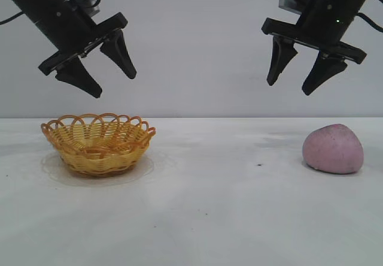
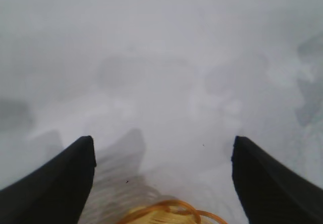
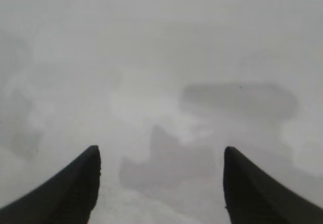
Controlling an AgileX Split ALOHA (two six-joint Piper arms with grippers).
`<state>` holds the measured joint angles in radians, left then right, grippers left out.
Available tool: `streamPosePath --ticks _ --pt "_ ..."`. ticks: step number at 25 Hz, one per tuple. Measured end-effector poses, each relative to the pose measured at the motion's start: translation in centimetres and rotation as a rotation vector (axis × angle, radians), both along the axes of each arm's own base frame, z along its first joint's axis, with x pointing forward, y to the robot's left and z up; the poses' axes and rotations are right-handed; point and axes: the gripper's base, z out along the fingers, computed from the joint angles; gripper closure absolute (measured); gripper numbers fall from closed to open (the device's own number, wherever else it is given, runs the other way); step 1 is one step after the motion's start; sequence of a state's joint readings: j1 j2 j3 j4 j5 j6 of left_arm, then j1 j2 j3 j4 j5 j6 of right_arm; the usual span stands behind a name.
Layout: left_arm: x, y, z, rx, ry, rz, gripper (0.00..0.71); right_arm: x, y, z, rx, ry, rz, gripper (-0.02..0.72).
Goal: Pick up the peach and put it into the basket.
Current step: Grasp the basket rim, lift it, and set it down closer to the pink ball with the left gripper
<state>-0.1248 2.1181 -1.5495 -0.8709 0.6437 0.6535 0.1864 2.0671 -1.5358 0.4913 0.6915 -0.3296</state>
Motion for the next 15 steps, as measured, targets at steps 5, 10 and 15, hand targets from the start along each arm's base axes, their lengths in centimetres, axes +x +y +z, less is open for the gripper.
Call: streamPosePath --ticks 5,10,15 --pt "0.0 0.0 0.0 0.0 0.0 0.0 0.193 0.0 0.0 0.0 0.0 0.0 0.0 0.257" --pt "0.0 0.0 0.0 0.0 0.0 0.0 0.193 0.0 0.0 0.0 0.0 0.0 0.0 0.257" --pt "-0.12 -0.05 -0.05 0.004 0.006 -0.017 0.193 0.0 0.0 0.0 0.0 0.0 0.0 0.257"
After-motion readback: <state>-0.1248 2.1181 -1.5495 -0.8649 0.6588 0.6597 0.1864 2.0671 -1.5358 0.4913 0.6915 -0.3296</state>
